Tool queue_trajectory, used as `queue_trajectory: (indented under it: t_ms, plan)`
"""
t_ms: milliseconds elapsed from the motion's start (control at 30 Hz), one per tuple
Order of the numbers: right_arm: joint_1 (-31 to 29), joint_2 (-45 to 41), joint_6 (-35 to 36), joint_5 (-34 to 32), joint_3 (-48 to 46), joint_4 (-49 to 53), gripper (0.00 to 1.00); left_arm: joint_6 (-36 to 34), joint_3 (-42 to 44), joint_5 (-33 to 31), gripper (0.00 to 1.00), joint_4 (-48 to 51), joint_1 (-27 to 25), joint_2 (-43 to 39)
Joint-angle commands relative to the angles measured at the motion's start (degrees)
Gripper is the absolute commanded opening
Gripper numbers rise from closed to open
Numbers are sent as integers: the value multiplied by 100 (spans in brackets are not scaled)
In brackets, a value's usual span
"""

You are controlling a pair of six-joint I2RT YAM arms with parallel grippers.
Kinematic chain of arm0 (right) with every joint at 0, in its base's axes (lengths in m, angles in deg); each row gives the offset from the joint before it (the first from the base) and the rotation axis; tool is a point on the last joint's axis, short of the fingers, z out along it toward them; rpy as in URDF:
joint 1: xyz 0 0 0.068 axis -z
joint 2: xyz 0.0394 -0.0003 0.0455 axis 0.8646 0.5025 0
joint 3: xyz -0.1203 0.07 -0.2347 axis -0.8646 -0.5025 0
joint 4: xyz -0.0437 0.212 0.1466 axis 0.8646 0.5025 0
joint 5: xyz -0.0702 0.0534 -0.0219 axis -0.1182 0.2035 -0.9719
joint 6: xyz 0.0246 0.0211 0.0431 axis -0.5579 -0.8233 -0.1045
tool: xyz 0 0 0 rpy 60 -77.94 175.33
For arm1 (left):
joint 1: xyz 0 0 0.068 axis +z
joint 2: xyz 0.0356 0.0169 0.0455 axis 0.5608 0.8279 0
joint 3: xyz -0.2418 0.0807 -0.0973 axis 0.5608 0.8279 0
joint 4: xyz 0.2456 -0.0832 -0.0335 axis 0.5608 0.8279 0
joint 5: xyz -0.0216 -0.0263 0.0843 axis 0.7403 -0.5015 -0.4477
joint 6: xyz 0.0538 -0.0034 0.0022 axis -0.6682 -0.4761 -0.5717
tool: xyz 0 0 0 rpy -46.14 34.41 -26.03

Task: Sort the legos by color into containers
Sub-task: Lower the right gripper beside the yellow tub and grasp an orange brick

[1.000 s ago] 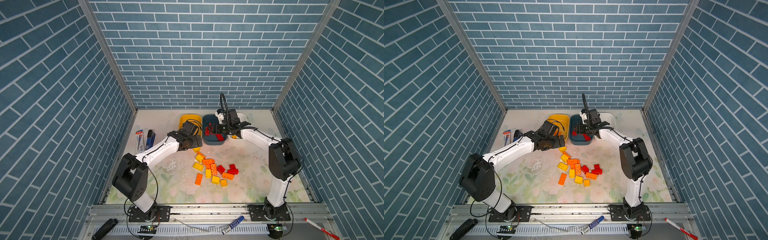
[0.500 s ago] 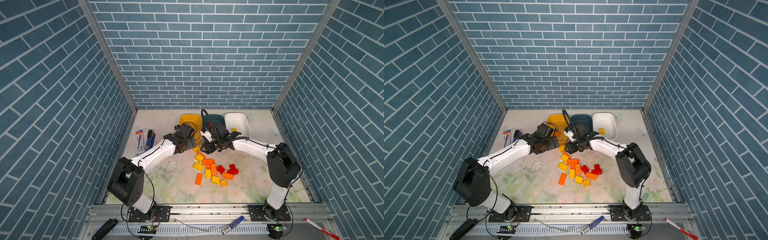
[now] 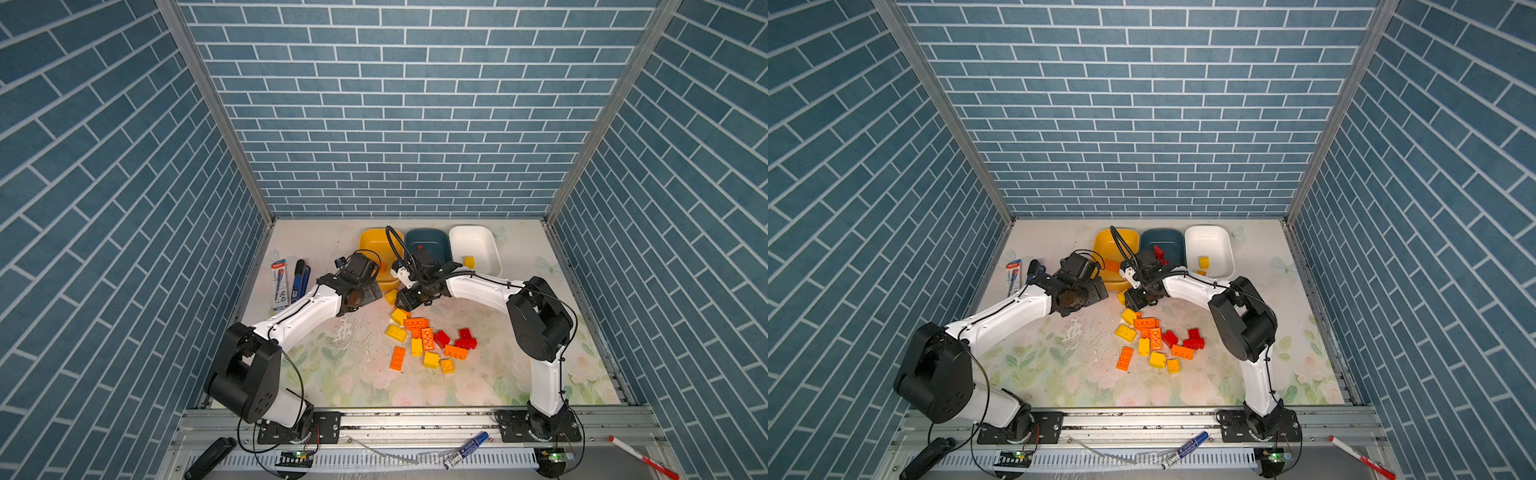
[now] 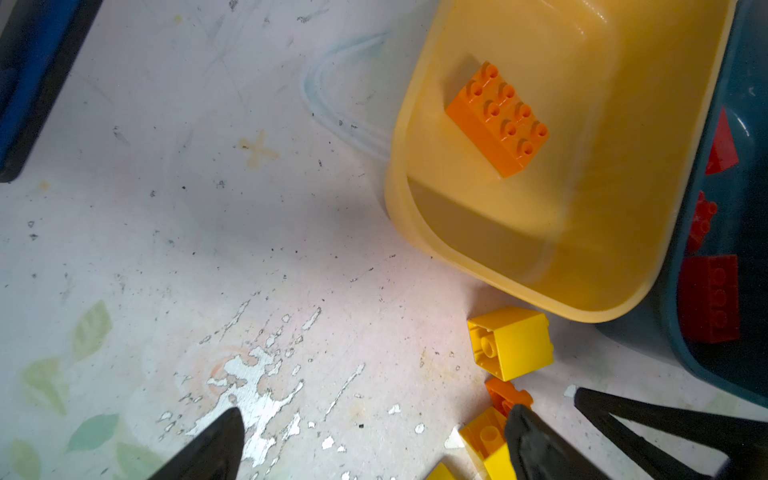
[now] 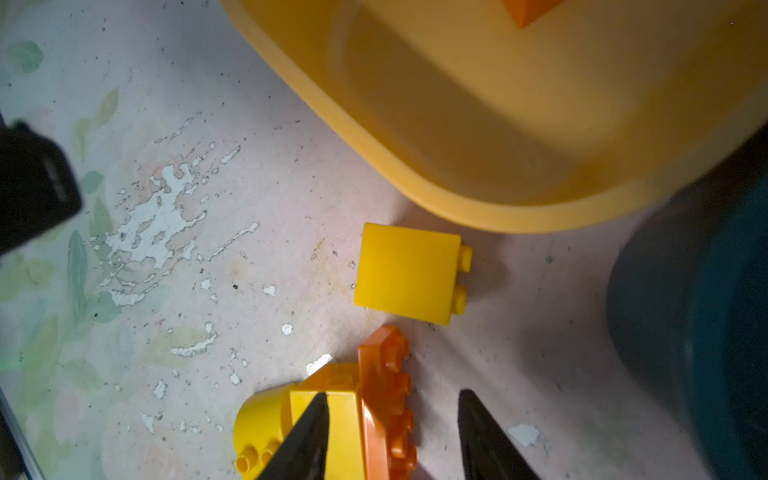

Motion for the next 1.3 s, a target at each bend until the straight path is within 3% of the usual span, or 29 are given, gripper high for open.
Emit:
queue_trajectory:
  t_ms: [0,167,333,467,600,733,867,967,1133,1267]
  plan:
    - [-76,227,-5,-317,340,278,47,64,93,-83,99,-45,39,-105]
    - [-148,538,-113,-806,664,591,41,92,159,-84,99,-148,35,-132]
    - [-153,468,-136,-1741,592,792,37,86,129,-79,99,-123,34,-86]
    - [-162,464,226,-1051,508,816,38,83,98,-56,99,-141,37,-35]
    - [-158,582,232,-1043,496,923,45,75,41,-34,99,-133,40,27]
    - [-162,611,367,-585,446,932,53,58,25,-28,99,-141,42,54]
    - [-175,624,329,-365,412,871,54,69,-3,30,99,-167,38,130]
    - [-191,644,149,-912,394,872,48,74,6,47,99,-176,38,164]
    - [-172,365,-243,-2630,235,980,43,74,23,27,99,-172,36,159]
    - [-169,-12,-302,-2840,101,894,42,74,14,36,99,-191,36,196]
